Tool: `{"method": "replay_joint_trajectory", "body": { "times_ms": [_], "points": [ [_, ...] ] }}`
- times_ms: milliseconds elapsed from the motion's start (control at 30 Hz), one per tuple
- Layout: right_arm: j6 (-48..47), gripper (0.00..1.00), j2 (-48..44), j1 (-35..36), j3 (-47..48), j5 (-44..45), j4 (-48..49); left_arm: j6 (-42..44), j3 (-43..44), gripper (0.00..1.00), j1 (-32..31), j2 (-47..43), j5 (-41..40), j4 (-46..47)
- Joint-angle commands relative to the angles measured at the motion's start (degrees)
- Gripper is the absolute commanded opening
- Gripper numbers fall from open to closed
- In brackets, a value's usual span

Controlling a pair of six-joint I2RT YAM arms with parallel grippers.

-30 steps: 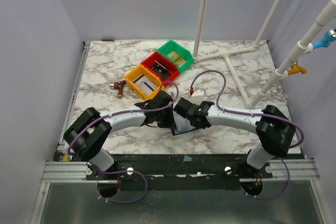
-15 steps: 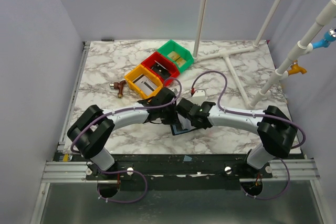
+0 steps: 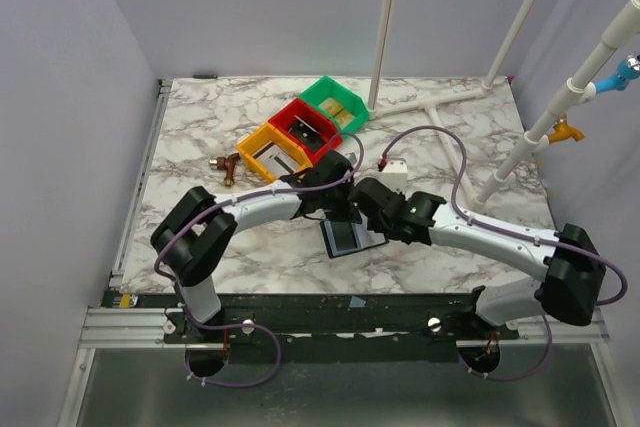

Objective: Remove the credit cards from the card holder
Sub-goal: Remove the credit card from the card holder.

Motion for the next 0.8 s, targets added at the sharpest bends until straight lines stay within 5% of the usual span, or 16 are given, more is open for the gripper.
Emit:
{"method": "replay_joint_trajectory", "body": {
  "times_ms": [0, 767],
  "points": [
    [1.07, 0.34, -2.51, -0.15, -0.51, -1.94, 1.15, 1.02, 4.71, 0.02, -0.97, 3.89, 2.14, -1.22],
    [4.9, 0.14, 2.71, -3.58, -11.4, -9.77, 16.86, 2.44, 10.85, 0.06, -0.38, 8.44, 2.1, -4.57]
  ]
}}
